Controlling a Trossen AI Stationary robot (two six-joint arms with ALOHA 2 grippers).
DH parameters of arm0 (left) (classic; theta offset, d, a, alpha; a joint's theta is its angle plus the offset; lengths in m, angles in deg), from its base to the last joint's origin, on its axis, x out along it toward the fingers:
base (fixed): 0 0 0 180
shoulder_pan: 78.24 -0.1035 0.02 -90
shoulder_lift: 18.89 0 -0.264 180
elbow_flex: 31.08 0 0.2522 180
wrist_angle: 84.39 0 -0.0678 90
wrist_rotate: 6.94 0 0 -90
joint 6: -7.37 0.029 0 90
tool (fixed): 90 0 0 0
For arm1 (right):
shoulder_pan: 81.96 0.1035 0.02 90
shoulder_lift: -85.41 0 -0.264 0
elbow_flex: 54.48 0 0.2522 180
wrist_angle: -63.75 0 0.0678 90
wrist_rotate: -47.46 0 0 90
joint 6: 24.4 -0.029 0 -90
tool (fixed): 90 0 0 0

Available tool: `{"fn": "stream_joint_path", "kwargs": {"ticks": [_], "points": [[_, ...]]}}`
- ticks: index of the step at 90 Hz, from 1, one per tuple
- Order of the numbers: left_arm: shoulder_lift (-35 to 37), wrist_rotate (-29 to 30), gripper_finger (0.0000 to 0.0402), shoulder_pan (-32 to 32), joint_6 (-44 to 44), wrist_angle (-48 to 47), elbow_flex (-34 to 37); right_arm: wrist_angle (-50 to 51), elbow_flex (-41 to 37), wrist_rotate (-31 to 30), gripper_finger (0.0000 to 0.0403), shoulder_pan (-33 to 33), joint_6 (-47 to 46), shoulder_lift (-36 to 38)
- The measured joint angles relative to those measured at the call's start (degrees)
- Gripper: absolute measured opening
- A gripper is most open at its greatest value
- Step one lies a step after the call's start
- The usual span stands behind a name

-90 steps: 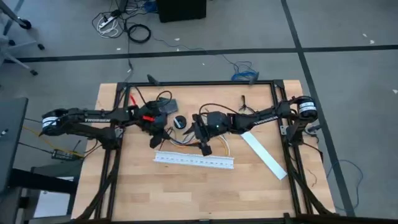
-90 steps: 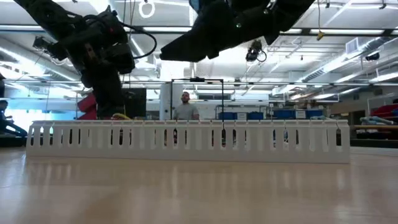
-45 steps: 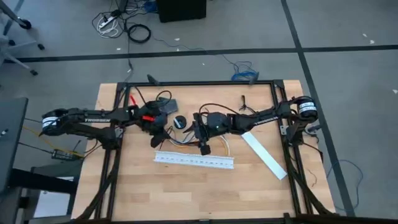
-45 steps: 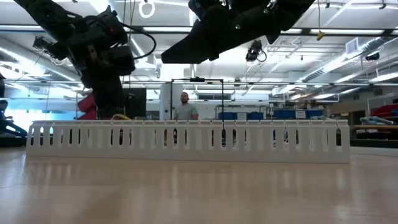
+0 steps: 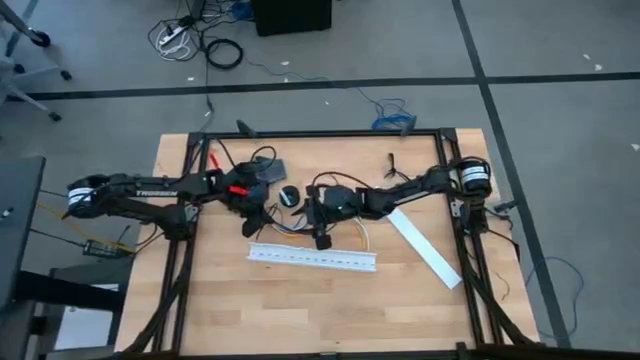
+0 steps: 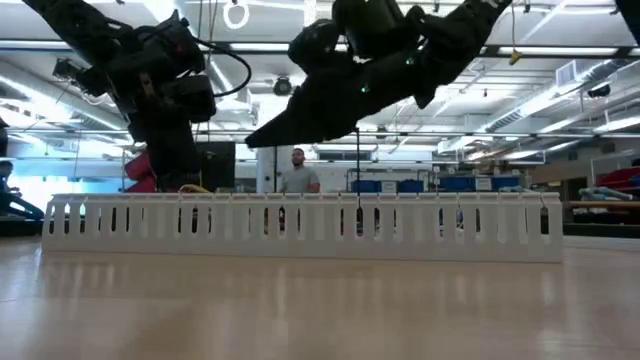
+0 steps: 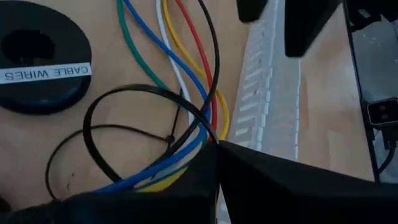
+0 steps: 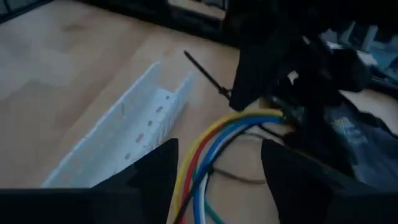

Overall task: Ziptie cables
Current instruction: Wrap the cable wires with the black zip tie

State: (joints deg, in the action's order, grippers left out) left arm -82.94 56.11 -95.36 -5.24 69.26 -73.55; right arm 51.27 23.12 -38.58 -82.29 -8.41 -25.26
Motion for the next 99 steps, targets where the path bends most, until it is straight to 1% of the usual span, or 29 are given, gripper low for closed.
{"fn": "stream_joint_path", "kwargs": {"ticks": [8,18,29,40,63,77,99], "points": [[-0.02,-0.45,0.0,0.0,0.2,-0.15,0.0,-0.61,0.02,-0.42,0.0216,-0.46,-0.03,0.43],[-0.02,-0.57,0.0,0.0,0.69,-0.19,0.0,-1.72,0.02,-2.82,0.0215,-1.02,-0.78,1.82],[-0.02,-0.58,0.0,0.0,1.75,-0.2,0.0,-1.62,0.07,-4.73,0.0215,-2.59,-3.81,2.49],[-0.02,-0.56,0.0,0.0,2.06,-0.12,0.0,-0.9,0.04,-4.78,0.0215,-4.63,-6.51,2.49],[-0.02,-0.56,0.0,0.0,3.25,-0.24,0.0,0.29,0.04,-2.31,0.0214,-6.7,-9.59,2.49],[-0.02,-0.56,0.0,0.0,3.35,-0.14,0.0,0.89,0.04,-2.08,0.0212,-8.21,-11.84,2.49],[-0.02,-0.56,0.0,0.0,3.13,-0.05,0.0,0.94,0.04,3.34,0.0209,-9.78,-14.87,2.46]]}}
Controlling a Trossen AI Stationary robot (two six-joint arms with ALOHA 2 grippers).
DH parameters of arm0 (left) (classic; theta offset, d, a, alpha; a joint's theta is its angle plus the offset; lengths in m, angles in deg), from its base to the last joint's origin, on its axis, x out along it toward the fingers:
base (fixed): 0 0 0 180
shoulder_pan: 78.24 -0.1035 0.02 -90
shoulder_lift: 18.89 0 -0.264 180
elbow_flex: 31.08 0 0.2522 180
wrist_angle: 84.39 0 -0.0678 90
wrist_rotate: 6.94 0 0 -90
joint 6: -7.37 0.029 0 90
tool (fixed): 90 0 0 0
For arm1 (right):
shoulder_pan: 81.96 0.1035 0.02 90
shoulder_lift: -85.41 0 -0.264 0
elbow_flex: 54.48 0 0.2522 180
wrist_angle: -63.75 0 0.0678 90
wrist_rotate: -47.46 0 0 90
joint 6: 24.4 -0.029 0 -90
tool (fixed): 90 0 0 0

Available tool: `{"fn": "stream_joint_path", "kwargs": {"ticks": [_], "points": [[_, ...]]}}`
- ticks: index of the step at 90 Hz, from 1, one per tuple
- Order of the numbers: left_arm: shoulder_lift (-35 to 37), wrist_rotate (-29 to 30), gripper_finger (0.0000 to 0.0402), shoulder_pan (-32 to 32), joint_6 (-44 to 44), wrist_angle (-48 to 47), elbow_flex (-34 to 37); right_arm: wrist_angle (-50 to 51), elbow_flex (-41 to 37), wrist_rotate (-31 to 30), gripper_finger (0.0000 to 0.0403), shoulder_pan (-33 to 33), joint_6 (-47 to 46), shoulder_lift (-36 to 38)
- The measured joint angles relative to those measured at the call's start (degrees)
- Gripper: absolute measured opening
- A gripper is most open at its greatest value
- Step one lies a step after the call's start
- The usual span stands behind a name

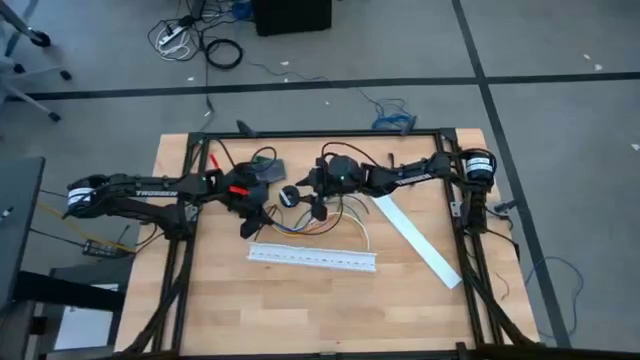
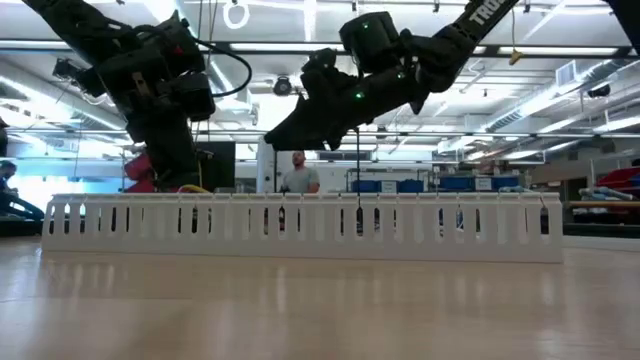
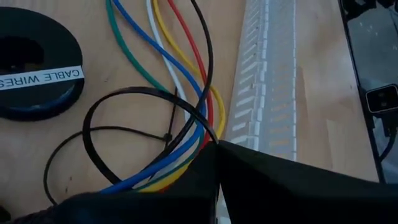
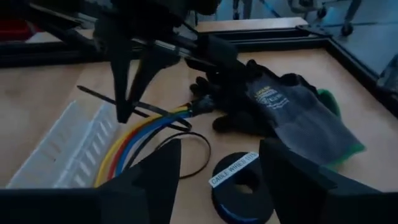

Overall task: Ziptie cables
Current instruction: Wrap the cable wires with the black zip tie

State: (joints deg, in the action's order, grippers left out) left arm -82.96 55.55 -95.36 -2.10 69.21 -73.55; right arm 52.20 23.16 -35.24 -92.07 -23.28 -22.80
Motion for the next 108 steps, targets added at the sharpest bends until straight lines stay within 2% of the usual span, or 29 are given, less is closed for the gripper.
{"fn": "stream_joint_path", "kwargs": {"ticks": [12,20,26,36,42,53,65,82,108], "points": [[0.0,0.12,0.0,0.0,-2.18,0.04,0.0,-0.38,0.0,4.23,0.0208,1.55,5.26,-0.34],[0.0,1.43,0.0,0.0,-5.98,0.14,0.0,-1.09,0.0,4.62,0.0208,3.98,9.0,-0.34],[0.0,3.4,0.0,0.0,-11.04,1.61,0.0,-2.39,0.0,2.91,0.0208,5.94,11.29,-0.36],[0.0,5.89,0.0,-0.02,-20.77,5.08,0.0,-5.92,0.01,-4.22,0.0205,8.81,16.13,-1.54],[0.0,7.6,0.0,-0.11,-27.39,6.97,0.0,-9.77,0.04,-6.26,0.0202,10.1,18.42,-2.77],[-0.09,9.6,0.0,-0.13,-36.43,9.44,0.0,-14.42,0.19,-7.42,0.0198,11.52,20.11,-4.18],[-0.39,9.26,0.0,-0.11,-43.16,8.67,0.02,-15.25,0.2,-7.55,0.0193,12.35,20.16,-6.03],[-0.44,9.17,0.0,-0.11,-46.53,5.62,0.02,-15.35,0.42,-6.93,0.0187,14.33,19.88,-7.0],[-0.42,11.89,0.0,-0.09,-49.25,6.6,0.02,-17.91,0.44,-7.16,0.018,15.08,19.54,-7.0]]}}
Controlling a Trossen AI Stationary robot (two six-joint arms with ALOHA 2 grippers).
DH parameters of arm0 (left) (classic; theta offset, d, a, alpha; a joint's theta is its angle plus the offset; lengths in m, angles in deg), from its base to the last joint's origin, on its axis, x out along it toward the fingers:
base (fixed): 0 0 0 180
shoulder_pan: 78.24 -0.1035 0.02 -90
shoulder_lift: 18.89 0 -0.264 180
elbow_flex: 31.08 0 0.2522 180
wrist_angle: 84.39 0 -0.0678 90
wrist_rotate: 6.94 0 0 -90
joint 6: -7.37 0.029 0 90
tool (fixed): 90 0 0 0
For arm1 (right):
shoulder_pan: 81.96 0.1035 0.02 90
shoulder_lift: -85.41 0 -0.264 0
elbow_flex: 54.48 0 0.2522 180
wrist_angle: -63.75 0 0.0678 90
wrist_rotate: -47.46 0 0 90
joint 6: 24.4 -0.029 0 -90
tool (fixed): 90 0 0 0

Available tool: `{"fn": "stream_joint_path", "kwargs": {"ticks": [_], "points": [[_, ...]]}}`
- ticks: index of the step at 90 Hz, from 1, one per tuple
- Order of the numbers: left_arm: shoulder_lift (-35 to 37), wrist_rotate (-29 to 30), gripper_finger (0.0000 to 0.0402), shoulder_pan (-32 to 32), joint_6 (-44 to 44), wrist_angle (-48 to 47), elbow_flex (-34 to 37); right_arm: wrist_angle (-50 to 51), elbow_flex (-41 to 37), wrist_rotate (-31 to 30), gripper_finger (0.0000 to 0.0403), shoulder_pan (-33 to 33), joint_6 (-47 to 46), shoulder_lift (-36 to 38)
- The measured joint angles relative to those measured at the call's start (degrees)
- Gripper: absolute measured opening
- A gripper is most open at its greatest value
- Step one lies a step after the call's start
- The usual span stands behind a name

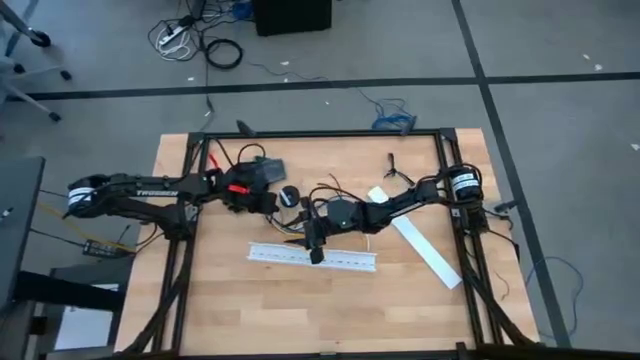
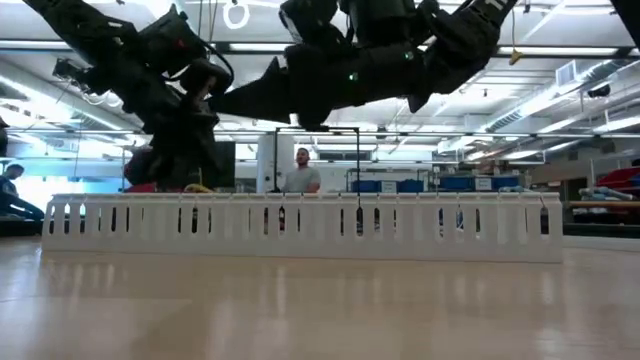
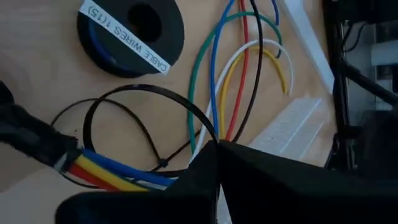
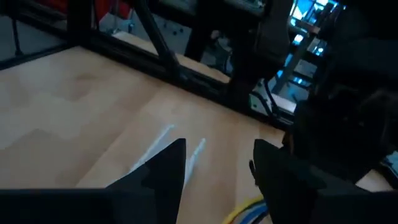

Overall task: Ziptie cables
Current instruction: Wrap the cable wires with the black zip tie

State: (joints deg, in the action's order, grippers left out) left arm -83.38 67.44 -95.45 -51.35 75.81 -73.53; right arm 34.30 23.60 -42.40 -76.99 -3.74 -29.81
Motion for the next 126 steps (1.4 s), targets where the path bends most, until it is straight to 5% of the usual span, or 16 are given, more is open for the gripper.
{"fn": "stream_joint_path", "kwargs": {"ticks": [43,126], "points": [[0.0,5.4,0.0,0.09,-3.14,4.85,-0.02,0.1,0.17,-0.61,0.0173,-2.83,-1.32,-0.09],[0.02,5.78,0.0,1.97,-2.96,6.56,-0.01,-0.94,3.85,-0.62,0.013,-3.85,-3.18,-6.33]]}}
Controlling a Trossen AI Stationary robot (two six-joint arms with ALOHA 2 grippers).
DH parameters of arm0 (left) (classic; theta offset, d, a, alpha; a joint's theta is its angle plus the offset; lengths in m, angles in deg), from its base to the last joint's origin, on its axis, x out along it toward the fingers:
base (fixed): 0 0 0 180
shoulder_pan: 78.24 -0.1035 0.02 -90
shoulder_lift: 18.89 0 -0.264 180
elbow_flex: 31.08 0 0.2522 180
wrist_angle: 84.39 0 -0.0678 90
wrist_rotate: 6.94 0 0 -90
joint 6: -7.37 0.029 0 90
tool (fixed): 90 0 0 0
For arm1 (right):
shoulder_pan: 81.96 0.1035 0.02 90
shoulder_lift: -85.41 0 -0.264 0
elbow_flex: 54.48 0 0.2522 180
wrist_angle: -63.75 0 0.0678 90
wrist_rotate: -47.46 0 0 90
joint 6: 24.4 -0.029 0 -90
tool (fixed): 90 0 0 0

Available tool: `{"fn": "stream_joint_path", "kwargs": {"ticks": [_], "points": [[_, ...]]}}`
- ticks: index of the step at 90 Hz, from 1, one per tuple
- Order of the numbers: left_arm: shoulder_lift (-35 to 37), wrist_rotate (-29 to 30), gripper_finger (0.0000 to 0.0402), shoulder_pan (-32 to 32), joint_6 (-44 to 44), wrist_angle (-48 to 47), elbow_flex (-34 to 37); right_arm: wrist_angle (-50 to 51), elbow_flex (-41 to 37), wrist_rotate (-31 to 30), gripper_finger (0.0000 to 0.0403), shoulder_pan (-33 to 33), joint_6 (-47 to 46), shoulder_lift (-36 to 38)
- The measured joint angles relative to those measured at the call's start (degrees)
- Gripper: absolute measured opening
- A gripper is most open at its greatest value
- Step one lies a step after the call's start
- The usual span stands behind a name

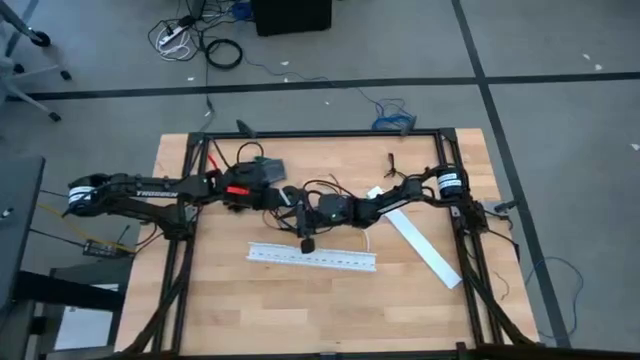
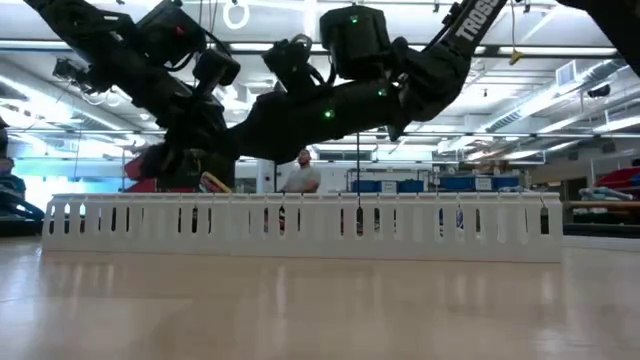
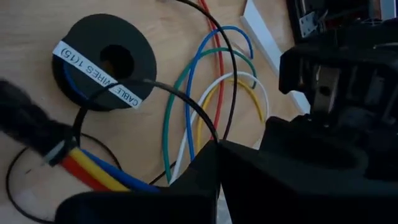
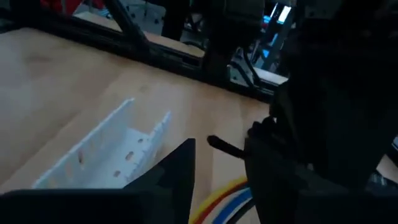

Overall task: Ziptie cables
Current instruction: Wrap the cable wires with the black zip tie

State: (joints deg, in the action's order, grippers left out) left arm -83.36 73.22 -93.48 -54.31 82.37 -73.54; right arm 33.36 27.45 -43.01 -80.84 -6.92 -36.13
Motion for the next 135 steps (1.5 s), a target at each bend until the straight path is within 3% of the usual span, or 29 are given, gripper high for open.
{"fn": "stream_joint_path", "kwargs": {"ticks": [27,67,86,112,135], "points": [[0.0,0.34,0.0,0.0,0.54,0.06,-0.01,0.2,0.0,-2.99,0.0114,0.0,0.11,0.18],[0.0,0.36,0.0,0.0,1.15,0.0,0.01,-0.34,0.0,-3.43,0.0009,-0.04,-0.2,0.18],[0.0,-2.65,0.0005,-0.02,5.05,-0.02,-0.01,1.84,0.0,-6.14,0.0001,-0.42,-2.63,0.18],[0.0,-5.26,0.007,-0.02,14.3,-6.79,-0.01,3.56,0.0,-6.58,0.0001,-0.65,-3.75,0.18],[-0.02,-0.9,0.015,-0.03,17.5,-7.15,-0.01,4.69,0.0,-6.79,0.0,-0.69,-4.42,0.18]]}}
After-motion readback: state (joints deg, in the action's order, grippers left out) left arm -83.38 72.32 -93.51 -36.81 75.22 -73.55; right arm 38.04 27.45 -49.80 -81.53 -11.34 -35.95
